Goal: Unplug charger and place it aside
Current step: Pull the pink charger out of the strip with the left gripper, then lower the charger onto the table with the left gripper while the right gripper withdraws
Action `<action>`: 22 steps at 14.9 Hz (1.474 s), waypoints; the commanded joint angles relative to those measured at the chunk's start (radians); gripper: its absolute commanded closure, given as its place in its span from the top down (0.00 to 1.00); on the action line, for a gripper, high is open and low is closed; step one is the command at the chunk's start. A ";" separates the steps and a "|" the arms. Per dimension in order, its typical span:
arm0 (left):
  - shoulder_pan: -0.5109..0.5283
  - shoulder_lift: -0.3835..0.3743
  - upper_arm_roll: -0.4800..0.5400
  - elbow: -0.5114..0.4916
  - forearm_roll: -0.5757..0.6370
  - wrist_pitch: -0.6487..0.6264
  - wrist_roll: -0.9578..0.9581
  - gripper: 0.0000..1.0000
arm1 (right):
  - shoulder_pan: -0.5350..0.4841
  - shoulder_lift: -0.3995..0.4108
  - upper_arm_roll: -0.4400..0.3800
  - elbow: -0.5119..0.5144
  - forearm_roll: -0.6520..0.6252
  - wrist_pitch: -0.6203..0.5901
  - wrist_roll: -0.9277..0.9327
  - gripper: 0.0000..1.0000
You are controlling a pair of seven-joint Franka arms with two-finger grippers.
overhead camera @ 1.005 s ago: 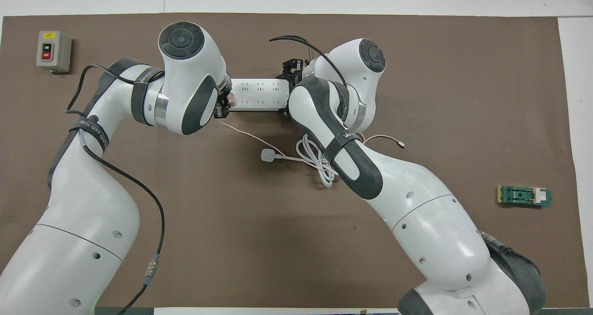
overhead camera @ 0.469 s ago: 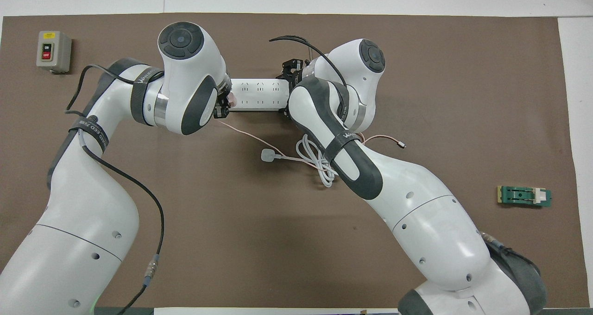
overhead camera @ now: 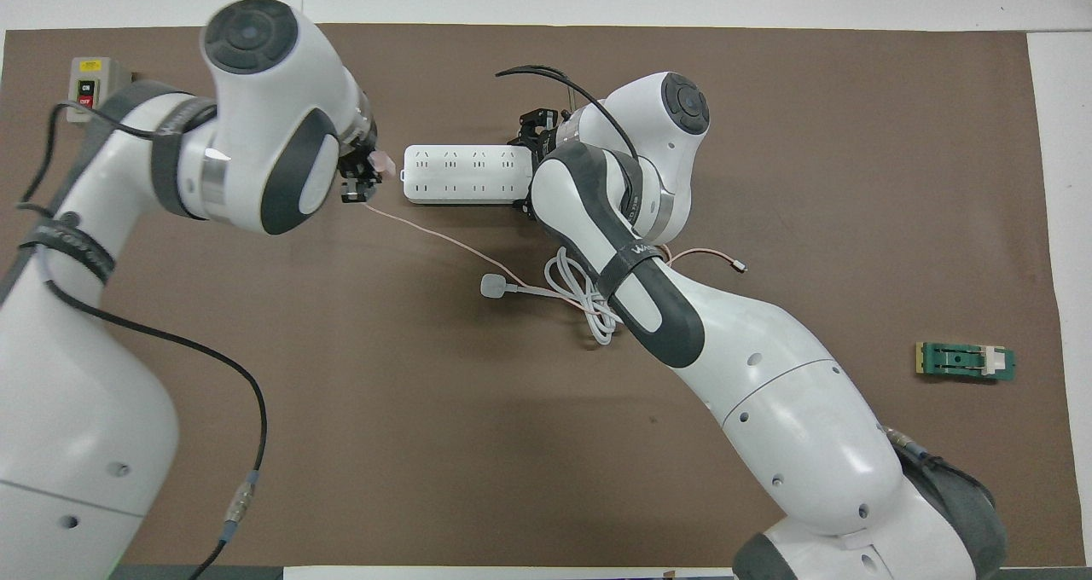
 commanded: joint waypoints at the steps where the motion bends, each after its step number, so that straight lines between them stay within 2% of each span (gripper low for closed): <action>1: 0.068 -0.097 -0.005 -0.043 0.012 -0.094 0.120 0.00 | -0.004 0.029 0.004 -0.033 0.004 0.072 -0.092 0.26; 3: 0.118 -0.125 -0.007 -0.047 0.009 -0.143 0.238 0.00 | -0.004 0.028 0.004 -0.033 0.004 0.072 -0.092 0.27; 4: 0.146 -0.131 -0.005 -0.047 0.005 -0.161 0.308 0.00 | -0.004 0.027 0.004 -0.034 0.003 0.072 -0.090 0.35; 5: 0.184 -0.134 -0.005 -0.047 0.005 -0.174 0.394 0.00 | -0.004 0.026 0.004 -0.034 0.003 0.070 -0.086 0.59; 6: 0.222 -0.136 -0.007 -0.049 0.003 -0.183 0.472 0.00 | -0.004 0.023 0.004 -0.034 0.003 0.067 -0.080 0.94; 7: 0.256 -0.138 -0.007 -0.053 0.002 -0.184 0.546 0.00 | -0.004 0.014 0.001 -0.033 0.003 0.062 -0.075 1.00; 10: 0.367 -0.154 -0.005 -0.092 -0.031 -0.169 0.828 0.00 | -0.030 -0.070 -0.009 -0.065 -0.005 0.000 -0.069 1.00; 13: 0.408 -0.173 -0.004 -0.136 -0.031 -0.143 1.020 0.00 | -0.040 -0.199 -0.052 -0.141 -0.009 -0.059 -0.070 1.00; 17: 0.373 -0.233 -0.013 -0.305 -0.031 -0.004 1.050 0.00 | -0.040 -0.302 -0.152 -0.160 -0.037 -0.203 -0.079 1.00; 20: 0.362 -0.245 -0.013 -0.337 -0.031 0.016 1.070 0.00 | -0.041 -0.388 -0.213 -0.163 -0.158 -0.334 -0.115 1.00; 21: 0.365 -0.251 -0.012 -0.348 -0.031 0.020 1.100 0.32 | -0.046 -0.417 -0.229 -0.165 -0.198 -0.382 -0.154 1.00; 22: 0.367 -0.256 -0.010 -0.360 -0.031 0.023 1.129 0.99 | -0.058 -0.446 -0.239 -0.165 -0.235 -0.436 -0.208 1.00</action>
